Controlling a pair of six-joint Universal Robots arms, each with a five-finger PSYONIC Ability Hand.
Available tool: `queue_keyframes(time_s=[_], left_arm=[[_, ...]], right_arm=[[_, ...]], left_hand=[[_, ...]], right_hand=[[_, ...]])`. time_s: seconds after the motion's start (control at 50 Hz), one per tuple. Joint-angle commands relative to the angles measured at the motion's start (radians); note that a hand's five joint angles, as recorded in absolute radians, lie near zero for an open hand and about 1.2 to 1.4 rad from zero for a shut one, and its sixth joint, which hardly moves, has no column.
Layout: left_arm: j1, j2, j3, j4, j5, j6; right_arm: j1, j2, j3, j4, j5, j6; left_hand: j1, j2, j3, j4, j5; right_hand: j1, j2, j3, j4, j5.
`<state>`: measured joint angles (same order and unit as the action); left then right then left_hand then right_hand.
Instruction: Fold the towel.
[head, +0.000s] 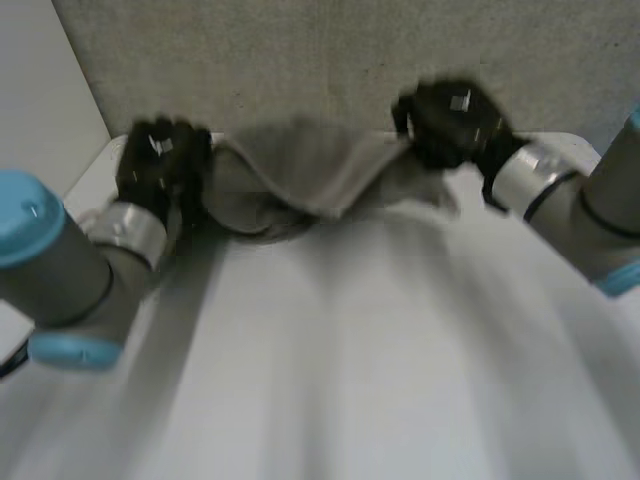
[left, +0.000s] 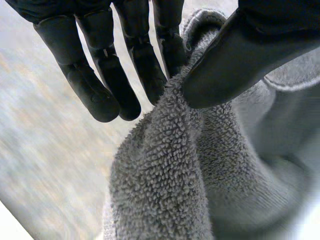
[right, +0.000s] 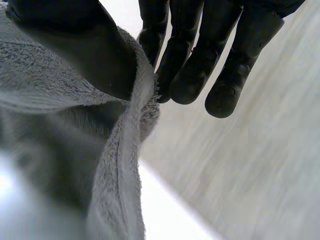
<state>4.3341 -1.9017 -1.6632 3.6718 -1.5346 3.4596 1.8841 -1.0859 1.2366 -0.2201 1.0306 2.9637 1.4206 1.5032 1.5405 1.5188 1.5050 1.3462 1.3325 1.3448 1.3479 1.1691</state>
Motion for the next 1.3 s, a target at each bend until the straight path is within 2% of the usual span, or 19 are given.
queue_keyframes(time_s=[0.02,0.06,0.1,0.16,0.24,0.26,0.28,0.32,0.34,0.36,0.4,0.52,0.6,0.7,0.78,0.82,0.98,1.16,1.3], left_arm=[[-0.085,-0.014,-0.19,-0.003,0.001,0.061],[-0.109,-0.014,-0.21,-0.003,0.001,0.073],[-0.158,-0.005,-0.239,-0.003,0.001,0.088],[-0.218,0.004,-0.254,-0.004,-0.001,0.095],[-0.269,0.009,-0.256,-0.004,-0.001,0.095],[-0.283,0.013,-0.254,-0.006,-0.002,0.096],[-0.283,0.013,-0.254,-0.006,-0.002,0.096],[-0.295,0.029,-0.248,-0.006,-0.004,0.096],[-0.295,0.029,-0.248,-0.006,-0.004,0.096],[-0.291,0.038,-0.247,-0.006,-0.006,0.096],[-0.283,0.043,-0.245,-0.006,-0.007,0.095],[-0.205,0.052,-0.254,-0.015,-0.009,0.098],[-0.128,0.078,-0.274,-0.065,-0.001,0.11],[-0.044,0.098,-0.287,-0.104,0.004,0.116],[0.012,0.098,-0.288,-0.105,0.028,0.116],[0.086,0.093,-0.296,-0.105,0.085,0.119],[0.217,0.073,-0.31,-0.125,0.255,0.133],[0.239,0.036,-0.317,-0.122,0.287,0.135],[0.24,-0.023,-0.302,-0.116,0.284,0.144]], right_arm=[[-0.023,0.112,-0.008,0.277,0.174,-0.221],[-0.083,0.127,-0.008,0.289,0.288,-0.253],[-0.109,0.135,-0.008,0.288,0.333,-0.256],[-0.151,0.139,-0.017,0.288,0.356,-0.247],[-0.181,0.145,-0.014,0.288,0.364,-0.239],[-0.189,0.15,-0.006,0.291,0.365,-0.238],[-0.189,0.15,-0.006,0.291,0.365,-0.238],[-0.192,0.153,0.027,0.289,0.353,-0.239],[-0.192,0.153,0.027,0.289,0.353,-0.239],[-0.192,0.141,0.064,0.283,0.341,-0.25],[-0.189,0.124,0.105,0.278,0.316,-0.255],[-0.188,-0.058,0.329,0.205,0.12,-0.29],[-0.186,-0.204,0.501,0.087,0.112,-0.33],[-0.195,-0.27,0.616,0.048,0.112,-0.422],[-0.2,-0.281,0.672,0.048,0.109,-0.502],[-0.201,-0.281,0.725,0.044,0.101,-0.593],[-0.266,-0.269,0.8,0.015,0.056,-0.765],[-0.321,-0.232,0.807,-0.032,0.028,-0.792],[-0.338,-0.148,0.785,-0.088,0.045,-0.781]], left_hand=[[-0.161,-0.244,-0.281,-0.26,-0.42],[-0.209,-0.291,-0.329,-0.307,-0.468],[-0.378,-0.461,-0.498,-0.476,-0.637],[-0.604,-0.687,-0.724,-0.702,-0.863],[-0.757,-0.84,-0.877,-0.855,-1.016],[-0.831,-0.913,-0.95,-0.929,-1.09],[-0.831,-0.914,-0.951,-0.93,-1.09],[-0.998,-1.08,-1.118,-1.096,-1.257],[-0.999,-1.081,-1.119,-1.097,-1.258],[-1.06,-1.142,-1.18,-1.158,-1.319],[-1.09,-1.172,-1.21,-1.188,-1.349],[-1.096,-1.178,-1.215,-1.194,-1.354],[-1.072,-1.155,-1.192,-1.17,-1.331],[-1.057,-1.14,-1.177,-1.156,-1.316],[-1.046,-1.128,-1.166,-1.144,-1.305],[-1.028,-1.111,-1.148,-1.126,-1.287],[-1.007,-1.09,-1.127,-1.106,-1.266],[-0.996,-1.078,-1.116,-1.094,-1.255],[-0.996,-1.078,-1.116,-1.094,-1.255]], right_hand=[[0.05,0.064,0.051,0.048,0.053],[0.05,0.064,0.051,0.048,0.053],[0.05,0.064,0.051,0.048,0.053],[0.05,0.064,0.051,0.048,0.053],[0.05,0.064,0.051,0.048,0.053],[-0.1,-0.086,-0.099,-0.102,-0.098],[-0.102,-0.088,-0.1,-0.103,-0.099],[-0.744,-0.731,-0.743,-0.746,-0.742],[-0.747,-0.734,-0.746,-0.749,-0.745],[-1.038,-1.024,-1.037,-1.04,-1.036],[-1.172,-1.158,-1.17,-1.173,-1.169],[-1.172,-1.158,-1.17,-1.173,-1.169],[-1.172,-1.158,-1.17,-1.173,-1.169],[-1.172,-1.158,-1.17,-1.173,-1.169],[-1.167,-1.154,-1.166,-1.169,-1.165],[-1.079,-1.066,-1.078,-1.081,-1.077],[-1.044,-1.03,-1.043,-1.046,-1.041],[-1.041,-1.027,-1.04,-1.043,-1.038],[-0.86,-0.846,-0.858,-0.861,-0.857]])
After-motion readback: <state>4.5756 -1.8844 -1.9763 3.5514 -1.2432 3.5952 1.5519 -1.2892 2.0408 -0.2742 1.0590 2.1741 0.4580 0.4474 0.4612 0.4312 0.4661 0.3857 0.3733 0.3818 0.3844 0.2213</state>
